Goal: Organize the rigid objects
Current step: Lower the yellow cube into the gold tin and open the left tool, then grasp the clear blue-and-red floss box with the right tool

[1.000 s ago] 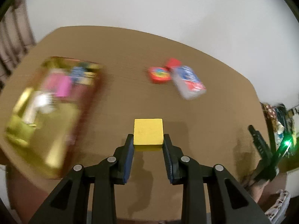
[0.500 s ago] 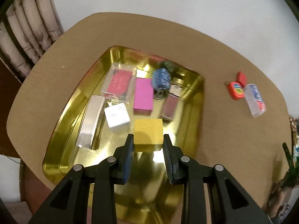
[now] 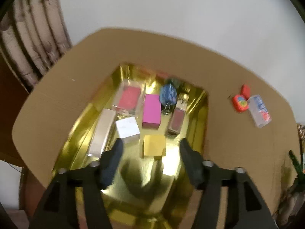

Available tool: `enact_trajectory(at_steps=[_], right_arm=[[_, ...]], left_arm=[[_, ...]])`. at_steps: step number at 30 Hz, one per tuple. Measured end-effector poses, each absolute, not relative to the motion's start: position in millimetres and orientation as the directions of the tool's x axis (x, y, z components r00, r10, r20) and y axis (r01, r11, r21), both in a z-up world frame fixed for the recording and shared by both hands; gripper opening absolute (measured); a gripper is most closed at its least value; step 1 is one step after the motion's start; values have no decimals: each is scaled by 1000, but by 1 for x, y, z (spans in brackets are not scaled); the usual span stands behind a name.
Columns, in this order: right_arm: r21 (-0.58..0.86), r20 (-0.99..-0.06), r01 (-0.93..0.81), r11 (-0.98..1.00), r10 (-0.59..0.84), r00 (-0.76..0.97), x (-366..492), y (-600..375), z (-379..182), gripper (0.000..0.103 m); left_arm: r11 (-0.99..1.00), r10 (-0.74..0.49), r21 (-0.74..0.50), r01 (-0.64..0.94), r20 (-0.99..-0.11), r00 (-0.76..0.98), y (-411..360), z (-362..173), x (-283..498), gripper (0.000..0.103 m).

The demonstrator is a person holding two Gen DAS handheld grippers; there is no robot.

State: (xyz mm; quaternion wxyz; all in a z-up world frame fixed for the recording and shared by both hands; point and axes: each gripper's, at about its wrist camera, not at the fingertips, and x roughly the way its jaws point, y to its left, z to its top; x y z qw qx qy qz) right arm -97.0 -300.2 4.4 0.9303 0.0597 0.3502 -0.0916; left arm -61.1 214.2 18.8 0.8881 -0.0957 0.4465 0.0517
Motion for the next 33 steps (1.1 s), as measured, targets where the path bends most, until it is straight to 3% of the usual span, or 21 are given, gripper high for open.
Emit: enact_trajectory(at_steps=[1, 6, 11, 16, 20, 25, 33], right_arm=[[44, -666, 214, 976, -131, 735, -96, -300, 4, 73], [33, -682, 208, 978, -130, 720, -94, -299, 2, 73], [-22, -743, 107, 994, -88, 664, -80, -275, 0, 73], [-7, -763, -133, 991, 80, 642, -56, -208, 27, 73], [-27, -787, -245, 969, 130, 603, -23, -160, 47, 73], [-84, -846, -285, 955, 83, 527, 28, -121, 47, 73], [-31, -906, -265, 964, 85, 414, 80, -112, 32, 73]], left_arm=[[974, -14, -151, -166, -779, 627, 214, 26, -75, 77], [974, -38, -186, -127, -694, 719, 206, 35, -145, 84], [981, 41, -114, -155, -662, 748, 198, 13, -209, 94], [976, 76, -89, -199, -718, 692, 207, -29, -234, 94], [969, 89, -84, -231, -756, 649, 218, -50, -237, 94], [954, 57, -143, -263, -775, 629, 234, -63, -232, 94], [934, 23, -191, -302, -812, 583, 251, -81, -229, 94]])
